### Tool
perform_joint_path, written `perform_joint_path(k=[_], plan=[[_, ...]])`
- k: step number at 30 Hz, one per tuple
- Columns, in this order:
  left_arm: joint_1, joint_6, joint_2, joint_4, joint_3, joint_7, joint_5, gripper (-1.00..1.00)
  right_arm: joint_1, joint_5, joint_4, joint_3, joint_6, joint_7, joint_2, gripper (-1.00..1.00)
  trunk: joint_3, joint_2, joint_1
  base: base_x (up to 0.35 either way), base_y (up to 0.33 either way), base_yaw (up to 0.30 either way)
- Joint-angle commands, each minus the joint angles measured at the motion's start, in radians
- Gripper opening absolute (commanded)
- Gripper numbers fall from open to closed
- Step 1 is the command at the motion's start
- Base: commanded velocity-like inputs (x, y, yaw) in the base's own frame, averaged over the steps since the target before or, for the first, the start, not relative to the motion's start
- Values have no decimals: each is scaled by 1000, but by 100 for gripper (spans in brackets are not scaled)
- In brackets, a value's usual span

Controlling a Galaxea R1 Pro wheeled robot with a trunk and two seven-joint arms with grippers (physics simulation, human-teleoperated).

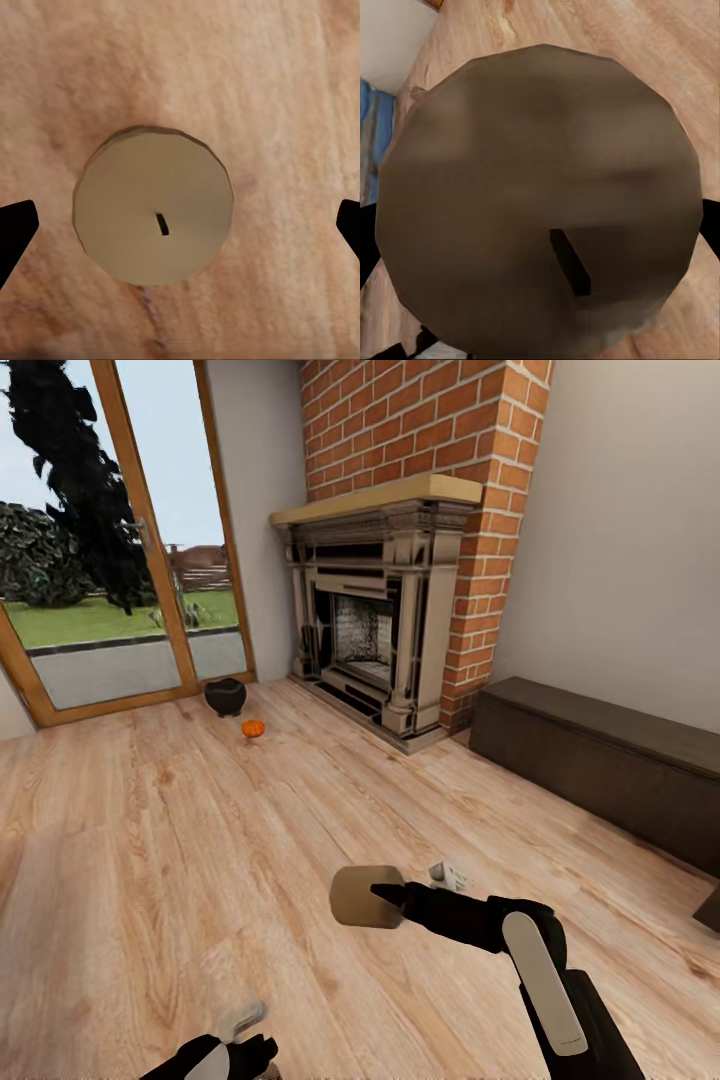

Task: Place each of the two pumpkins and all three candles from the living room inside a cabinet in the living room (use any cabinet), then make sure every cabinet is closed, and position the cauldron so it is next to a table in the living room.

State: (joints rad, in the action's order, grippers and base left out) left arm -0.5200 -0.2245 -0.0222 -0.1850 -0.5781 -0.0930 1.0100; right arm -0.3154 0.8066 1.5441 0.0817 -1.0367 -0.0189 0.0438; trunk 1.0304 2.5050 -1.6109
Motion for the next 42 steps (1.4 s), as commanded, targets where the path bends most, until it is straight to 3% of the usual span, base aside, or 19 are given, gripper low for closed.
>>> perform_joint_path(k=[1,6,19,30,38,42], plan=[[0,-4,-1,-4,-8,-8,10,100,-1,-7,1,-1,-4,-39,-5,-100,5,1,0,0,0,0],[0,-4,-1,-4,-8,-10,10,100,-1,-7,1,-5,-5,-122,-23,-100,24,2,-2,0,0,0],[0,-4,-1,-4,-8,-10,9,100,-1,-9,-1,-10,-3,-133,-25,-100,75,5,-8,0,0,0],[0,-1,-2,-4,-9,-10,1,100,-1,-9,-2,-8,-3,-133,-25,-100,75,5,-8,0,0,0],[-1,45,-4,-9,-16,-7,-2,100,-1,-9,-2,-4,-3,-133,-25,-100,75,5,-8,0,0,0],[-33,39,-14,-22,-15,-13,-2,100,-1,-11,-3,-5,-3,-133,-25,-100,75,5,-8,0,0,0]])
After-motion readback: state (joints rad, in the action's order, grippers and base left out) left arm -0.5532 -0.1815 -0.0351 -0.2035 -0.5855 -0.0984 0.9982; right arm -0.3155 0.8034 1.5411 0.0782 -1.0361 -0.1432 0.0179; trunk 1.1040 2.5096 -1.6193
